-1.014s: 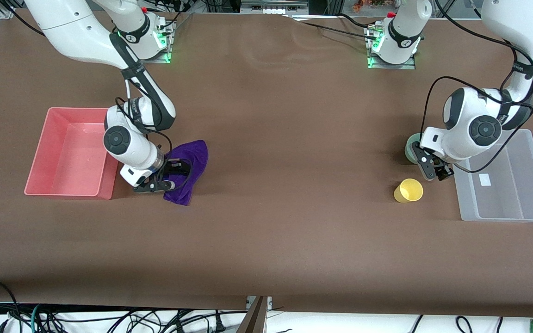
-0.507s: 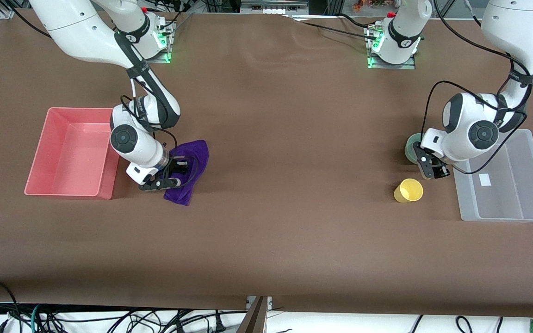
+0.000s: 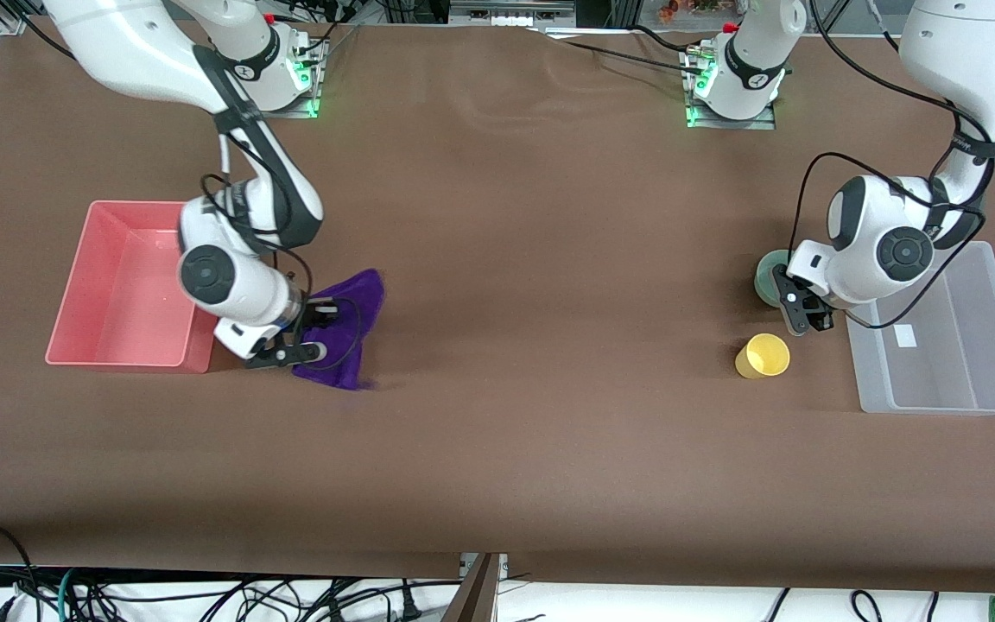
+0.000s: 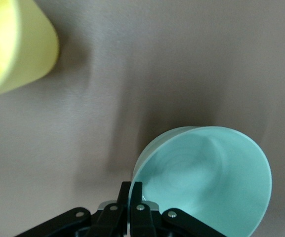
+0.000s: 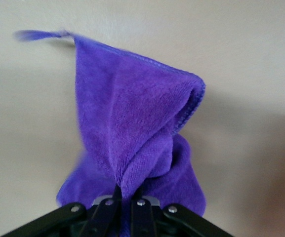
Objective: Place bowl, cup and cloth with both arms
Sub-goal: 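Drop the cloth in the pink bin while the left gripper places the bowl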
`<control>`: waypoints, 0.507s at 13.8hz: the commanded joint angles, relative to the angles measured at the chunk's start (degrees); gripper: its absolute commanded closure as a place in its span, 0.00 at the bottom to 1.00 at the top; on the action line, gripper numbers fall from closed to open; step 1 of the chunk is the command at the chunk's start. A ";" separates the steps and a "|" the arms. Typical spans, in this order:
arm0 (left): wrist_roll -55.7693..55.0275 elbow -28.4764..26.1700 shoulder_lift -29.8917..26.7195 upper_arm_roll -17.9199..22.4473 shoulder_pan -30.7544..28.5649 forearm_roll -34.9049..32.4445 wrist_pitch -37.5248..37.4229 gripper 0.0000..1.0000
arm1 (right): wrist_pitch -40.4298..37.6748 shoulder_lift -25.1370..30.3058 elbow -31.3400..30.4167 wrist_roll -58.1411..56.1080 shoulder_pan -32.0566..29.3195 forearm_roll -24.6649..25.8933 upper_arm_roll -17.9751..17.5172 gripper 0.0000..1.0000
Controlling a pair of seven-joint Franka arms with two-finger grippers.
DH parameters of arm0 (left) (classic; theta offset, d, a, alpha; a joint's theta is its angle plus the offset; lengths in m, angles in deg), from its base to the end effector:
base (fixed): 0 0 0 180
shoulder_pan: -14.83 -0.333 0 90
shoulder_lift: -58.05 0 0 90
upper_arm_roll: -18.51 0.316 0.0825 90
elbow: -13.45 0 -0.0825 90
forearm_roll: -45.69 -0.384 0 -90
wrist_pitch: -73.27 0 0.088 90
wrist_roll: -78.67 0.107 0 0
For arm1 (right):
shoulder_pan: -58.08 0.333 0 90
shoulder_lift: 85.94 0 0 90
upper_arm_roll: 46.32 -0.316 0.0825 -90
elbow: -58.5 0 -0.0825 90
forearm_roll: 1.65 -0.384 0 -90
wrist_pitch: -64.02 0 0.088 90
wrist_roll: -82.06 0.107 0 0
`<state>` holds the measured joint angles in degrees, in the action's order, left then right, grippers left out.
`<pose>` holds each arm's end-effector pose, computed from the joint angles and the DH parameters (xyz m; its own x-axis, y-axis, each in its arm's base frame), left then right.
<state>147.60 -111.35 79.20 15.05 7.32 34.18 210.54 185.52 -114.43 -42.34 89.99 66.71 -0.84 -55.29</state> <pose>0.5439 0.0396 0.2073 0.2687 -0.9529 -0.1403 -0.9519 -0.2850 0.1124 0.6178 0.1870 0.2773 0.9768 0.1639 -0.1378 0.1592 -0.9862 -0.0448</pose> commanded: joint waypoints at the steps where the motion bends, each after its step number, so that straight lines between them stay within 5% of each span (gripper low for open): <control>1: 1.11 6.82 -3.04 -0.58 -0.40 -0.36 -12.77 1.00 | -15.35 1.50 9.58 -5.98 -0.64 -1.16 2.98 1.00; 4: 2.16 17.28 -2.87 -0.23 -1.01 -0.70 -25.52 1.00 | -28.82 2.65 17.33 -13.17 -0.64 -2.74 9.30 1.00; 7: 9.79 24.85 -0.16 0.39 -5.30 -1.58 -27.85 1.00 | -38.15 4.66 19.02 -21.70 -0.64 -2.75 17.20 1.00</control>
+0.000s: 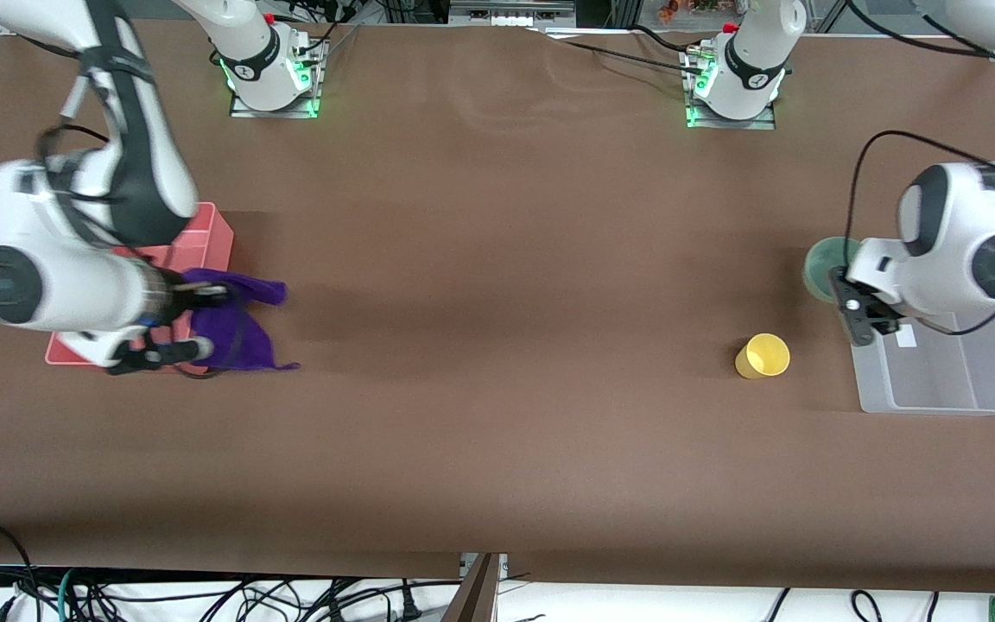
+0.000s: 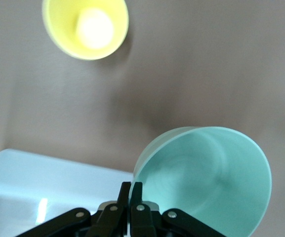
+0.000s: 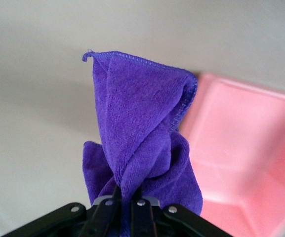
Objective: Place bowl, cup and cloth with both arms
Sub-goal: 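Drop the cloth in the pink bin while the left gripper places the bowl, then grasp the yellow cup with the left gripper while the right gripper withdraws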
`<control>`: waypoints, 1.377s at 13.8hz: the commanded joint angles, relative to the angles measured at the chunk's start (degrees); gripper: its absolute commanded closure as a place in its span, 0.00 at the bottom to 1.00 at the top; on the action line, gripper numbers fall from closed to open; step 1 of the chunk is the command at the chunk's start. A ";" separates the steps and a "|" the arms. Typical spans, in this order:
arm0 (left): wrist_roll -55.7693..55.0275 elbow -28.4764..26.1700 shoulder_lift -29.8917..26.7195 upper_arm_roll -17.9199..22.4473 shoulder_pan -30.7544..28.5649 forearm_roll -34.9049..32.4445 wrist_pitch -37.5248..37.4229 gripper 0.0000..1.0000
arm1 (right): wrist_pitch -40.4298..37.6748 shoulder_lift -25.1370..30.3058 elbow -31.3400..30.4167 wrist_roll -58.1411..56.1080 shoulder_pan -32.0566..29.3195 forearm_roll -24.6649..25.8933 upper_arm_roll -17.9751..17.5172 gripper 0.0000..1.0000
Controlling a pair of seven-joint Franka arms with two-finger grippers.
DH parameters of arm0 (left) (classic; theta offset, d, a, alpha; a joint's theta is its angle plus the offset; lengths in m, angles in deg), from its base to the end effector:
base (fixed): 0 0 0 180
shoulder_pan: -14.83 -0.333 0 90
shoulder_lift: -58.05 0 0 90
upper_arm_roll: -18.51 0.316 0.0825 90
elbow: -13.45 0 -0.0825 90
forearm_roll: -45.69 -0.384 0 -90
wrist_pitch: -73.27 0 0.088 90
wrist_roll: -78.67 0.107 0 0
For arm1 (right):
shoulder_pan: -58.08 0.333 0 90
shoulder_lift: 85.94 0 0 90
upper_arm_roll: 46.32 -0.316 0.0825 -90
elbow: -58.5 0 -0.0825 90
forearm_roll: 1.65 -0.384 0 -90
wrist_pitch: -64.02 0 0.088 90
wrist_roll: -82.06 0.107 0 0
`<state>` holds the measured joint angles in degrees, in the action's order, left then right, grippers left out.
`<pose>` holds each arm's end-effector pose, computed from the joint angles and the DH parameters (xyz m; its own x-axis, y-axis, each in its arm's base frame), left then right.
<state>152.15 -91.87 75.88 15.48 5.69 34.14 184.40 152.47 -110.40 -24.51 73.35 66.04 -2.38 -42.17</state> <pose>0.6013 0.0798 0.3458 0.2760 -0.9388 -0.2060 -0.9368 -0.3107 0.1608 0.6432 0.0511 0.4206 0.9225 0.2099 -0.3238 0.2112 -0.9769 -0.0316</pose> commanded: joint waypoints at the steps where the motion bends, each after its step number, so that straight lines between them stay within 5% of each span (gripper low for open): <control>1: 6.48 7.57 5.70 0.04 -6.12 -2.33 -1.27 1.00 | -6.78 1.07 1.18 -7.95 0.03 -1.21 6.72 1.00; 4: 10.43 14.16 13.70 0.04 -10.71 -2.69 2.75 1.00 | -6.89 1.07 0.23 -14.39 0.03 -1.21 13.32 1.00; 9: 11.68 14.54 19.87 -0.05 -14.41 -2.25 9.90 1.00 | -4.79 0.72 -6.45 -14.48 -0.06 -0.95 16.93 1.00; 10: 11.68 14.54 19.96 -0.05 -14.85 -2.07 9.90 0.66 | -2.95 0.63 -8.38 -14.57 -0.06 -0.68 17.29 1.00; 11: 11.59 14.54 19.87 -0.14 -14.94 -1.46 9.90 0.01 | -0.93 0.63 -10.31 -14.75 -0.06 -0.68 18.07 1.00; 16: 9.50 15.15 12.16 -1.27 -13.98 3.54 3.85 0.00 | 9.00 0.11 -18.31 -15.10 -0.06 -0.77 19.66 1.00; 18: 0.67 15.41 9.43 -4.42 -13.45 4.17 0.33 0.00 | 11.47 -0.33 -19.99 -14.93 -0.06 -0.94 19.75 1.00; 19: -6.35 15.85 8.98 -6.44 -13.36 4.17 -0.81 0.00 | 11.48 -0.42 -19.82 -14.92 -0.06 -1.03 19.66 0.70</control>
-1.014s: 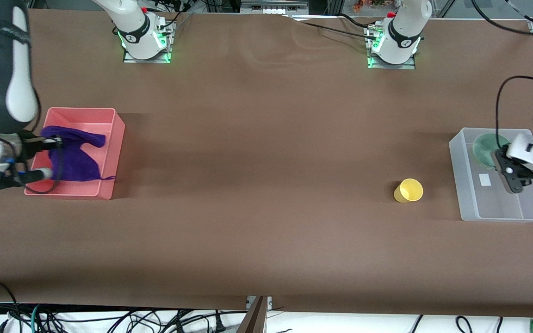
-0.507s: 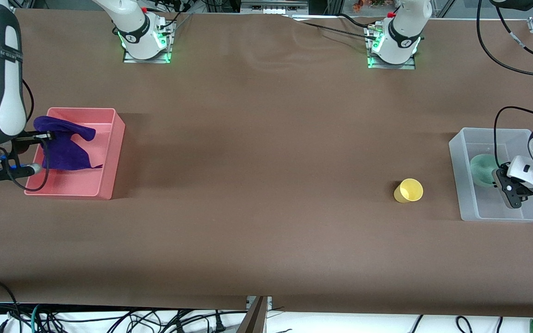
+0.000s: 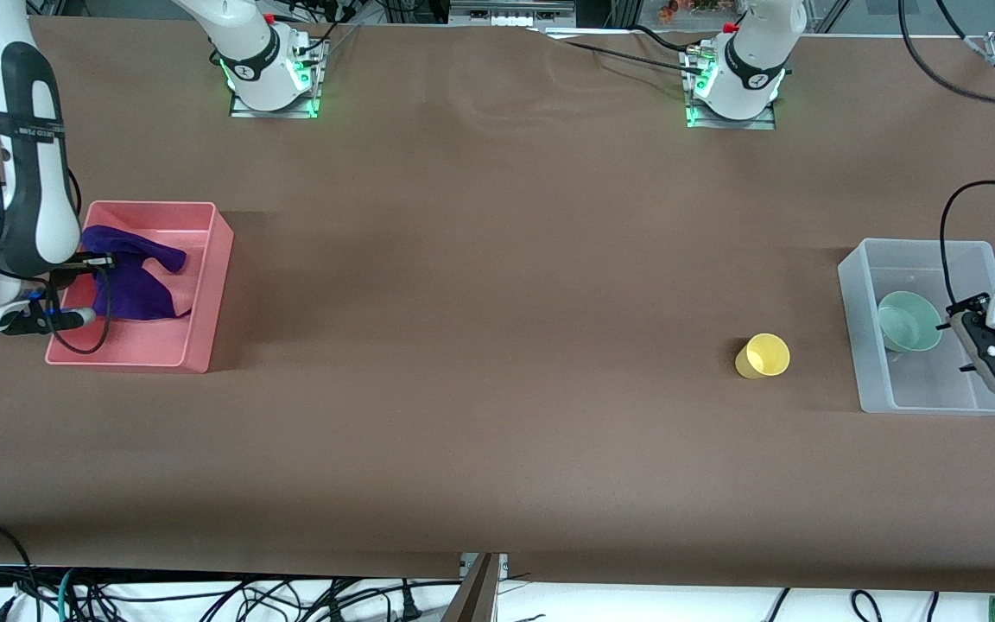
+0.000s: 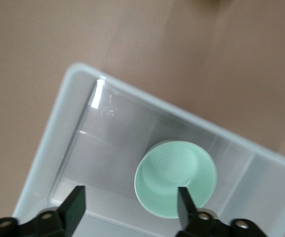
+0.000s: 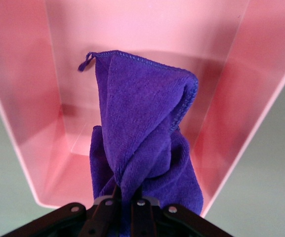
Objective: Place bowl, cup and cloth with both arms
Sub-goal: 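Grasp the yellow cup with the left gripper while the right gripper withdraws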
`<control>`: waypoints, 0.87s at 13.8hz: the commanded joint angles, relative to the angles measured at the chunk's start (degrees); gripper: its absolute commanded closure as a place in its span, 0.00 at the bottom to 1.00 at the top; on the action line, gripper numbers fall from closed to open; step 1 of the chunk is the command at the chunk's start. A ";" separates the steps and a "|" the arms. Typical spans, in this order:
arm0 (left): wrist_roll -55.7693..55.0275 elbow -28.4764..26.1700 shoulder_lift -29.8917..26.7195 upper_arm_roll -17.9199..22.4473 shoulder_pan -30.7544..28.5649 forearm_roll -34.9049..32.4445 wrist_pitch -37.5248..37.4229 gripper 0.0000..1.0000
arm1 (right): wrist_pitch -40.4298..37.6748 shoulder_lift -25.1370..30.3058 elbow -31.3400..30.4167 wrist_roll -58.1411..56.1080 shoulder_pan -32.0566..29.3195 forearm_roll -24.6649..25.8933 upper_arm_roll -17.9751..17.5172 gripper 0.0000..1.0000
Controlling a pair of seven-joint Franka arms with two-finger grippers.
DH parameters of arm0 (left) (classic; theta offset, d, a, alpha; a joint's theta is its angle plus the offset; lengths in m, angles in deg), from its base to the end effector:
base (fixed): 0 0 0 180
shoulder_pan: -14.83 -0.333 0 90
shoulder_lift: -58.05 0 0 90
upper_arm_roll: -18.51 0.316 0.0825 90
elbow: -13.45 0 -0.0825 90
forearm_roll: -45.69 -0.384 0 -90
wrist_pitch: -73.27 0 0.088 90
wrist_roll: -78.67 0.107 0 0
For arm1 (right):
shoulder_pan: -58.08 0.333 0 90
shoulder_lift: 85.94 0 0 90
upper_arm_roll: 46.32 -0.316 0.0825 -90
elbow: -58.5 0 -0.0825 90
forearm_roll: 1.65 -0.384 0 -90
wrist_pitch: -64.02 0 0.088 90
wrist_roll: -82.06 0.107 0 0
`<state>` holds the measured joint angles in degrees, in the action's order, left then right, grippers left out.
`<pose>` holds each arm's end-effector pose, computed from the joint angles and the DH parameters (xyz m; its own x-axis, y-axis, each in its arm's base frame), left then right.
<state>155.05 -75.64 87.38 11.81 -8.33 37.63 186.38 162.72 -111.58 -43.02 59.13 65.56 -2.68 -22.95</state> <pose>0.6479 0.2121 0.3452 0.4541 -0.8868 -0.0860 -0.8850 -0.4601 0.0715 0.5766 -0.1459 0.2995 0.8780 0.1050 -0.4671 0.1046 -0.9941 -0.0269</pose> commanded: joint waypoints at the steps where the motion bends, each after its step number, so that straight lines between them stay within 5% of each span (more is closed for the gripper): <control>1: -16.64 -0.29 -2.53 -4.79 0.66 0.68 -4.20 0.00 | 1.24 0.76 -1.05 -0.71 0.42 -0.65 0.53 0.21; 2: -23.50 -0.38 -2.53 -6.82 0.66 0.77 -5.44 0.00 | 1.15 1.19 -0.78 -0.80 0.42 -0.73 0.44 0.00; 5: -41.00 -1.17 -1.22 -12.36 1.36 0.77 -6.42 0.00 | -1.56 4.17 2.54 -0.62 0.51 -0.82 -0.52 0.00; 10: -48.26 -1.70 5.63 -13.08 4.43 0.77 1.74 0.02 | -13.43 8.04 13.89 0.95 0.51 -0.73 -10.69 0.00; 11: -49.22 -2.13 6.95 -13.08 4.79 0.77 2.89 0.09 | -13.44 9.27 14.07 3.92 0.51 -0.82 -13.33 0.00; 12: -49.32 -2.57 7.83 -13.08 5.05 0.77 4.38 0.31 | -13.44 9.98 14.16 9.17 0.51 -0.65 -16.14 0.00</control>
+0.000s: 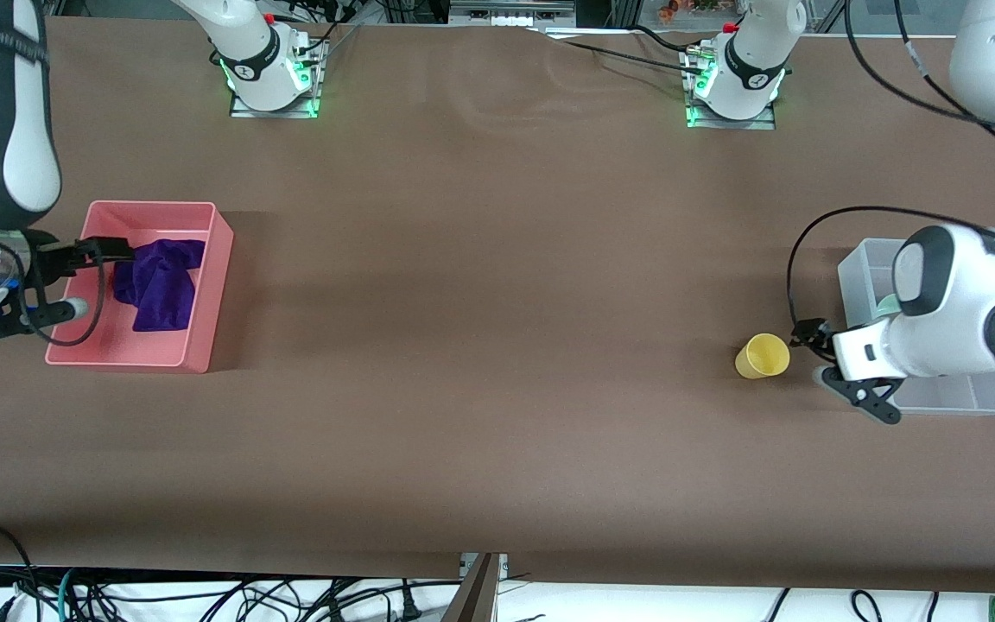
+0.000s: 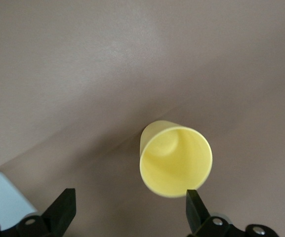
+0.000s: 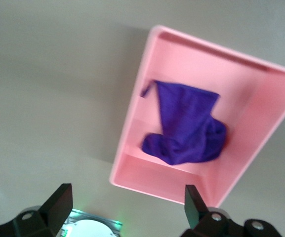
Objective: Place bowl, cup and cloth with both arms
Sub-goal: 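Grasp the yellow cup with the left gripper while the right gripper withdraws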
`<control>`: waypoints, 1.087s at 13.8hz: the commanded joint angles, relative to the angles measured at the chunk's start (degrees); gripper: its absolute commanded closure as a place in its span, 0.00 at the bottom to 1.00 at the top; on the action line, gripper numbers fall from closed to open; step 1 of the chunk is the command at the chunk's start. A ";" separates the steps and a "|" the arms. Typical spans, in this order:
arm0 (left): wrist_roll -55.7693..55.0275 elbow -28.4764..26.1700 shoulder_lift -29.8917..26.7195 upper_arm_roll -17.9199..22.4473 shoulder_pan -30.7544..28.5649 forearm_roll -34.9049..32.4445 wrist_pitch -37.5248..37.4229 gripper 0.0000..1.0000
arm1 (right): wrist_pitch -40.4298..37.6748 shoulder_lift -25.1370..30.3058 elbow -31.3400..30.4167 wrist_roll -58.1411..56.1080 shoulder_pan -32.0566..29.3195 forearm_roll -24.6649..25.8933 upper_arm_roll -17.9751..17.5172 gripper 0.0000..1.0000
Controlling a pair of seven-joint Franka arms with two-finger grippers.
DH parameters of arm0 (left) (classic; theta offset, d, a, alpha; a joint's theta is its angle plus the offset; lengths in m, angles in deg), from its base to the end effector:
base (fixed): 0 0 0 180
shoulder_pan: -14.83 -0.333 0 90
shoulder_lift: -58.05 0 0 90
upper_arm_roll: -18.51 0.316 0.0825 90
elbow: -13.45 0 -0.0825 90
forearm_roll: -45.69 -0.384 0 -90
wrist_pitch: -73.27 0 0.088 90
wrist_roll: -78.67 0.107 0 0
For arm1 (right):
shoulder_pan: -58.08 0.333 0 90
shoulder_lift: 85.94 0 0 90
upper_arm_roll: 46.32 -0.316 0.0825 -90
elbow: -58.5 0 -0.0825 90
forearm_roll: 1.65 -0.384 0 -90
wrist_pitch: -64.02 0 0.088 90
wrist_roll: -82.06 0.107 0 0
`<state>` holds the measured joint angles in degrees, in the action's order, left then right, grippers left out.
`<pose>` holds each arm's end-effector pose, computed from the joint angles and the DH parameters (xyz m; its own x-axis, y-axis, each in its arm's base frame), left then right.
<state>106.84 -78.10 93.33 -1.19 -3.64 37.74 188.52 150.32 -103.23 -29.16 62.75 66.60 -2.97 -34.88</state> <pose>0.6732 0.0225 0.2756 0.8488 -0.5184 -0.1037 -0.5022 -0.8519 0.1486 0.6133 -0.0155 0.4644 0.9103 0.2762 -0.3084 0.2682 -0.9609 -0.0692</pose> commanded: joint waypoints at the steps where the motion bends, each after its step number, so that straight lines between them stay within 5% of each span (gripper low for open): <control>1: -1.19 -0.72 3.03 -0.07 0.54 0.65 3.92 0.52 | -0.95 2.51 0.39 11.96 -0.53 -0.18 -6.85 0.00; 4: -3.02 -0.47 5.67 -0.07 1.24 0.65 5.95 0.99 | 1.41 4.88 0.39 18.00 -0.53 -0.01 -9.68 0.00; 9: -2.51 0.41 4.11 -0.07 0.45 0.48 4.47 1.00 | 5.64 12.35 0.83 17.74 -1.76 2.37 -9.16 0.00; 15: 8.54 1.20 -7.32 1.33 -6.48 -0.40 -10.65 1.00 | 1.52 14.03 0.30 16.06 -2.64 2.46 -8.71 0.00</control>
<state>110.08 -75.91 90.70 -0.68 -8.05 37.66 180.88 153.55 -90.13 -27.95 79.63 64.85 -1.03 -42.84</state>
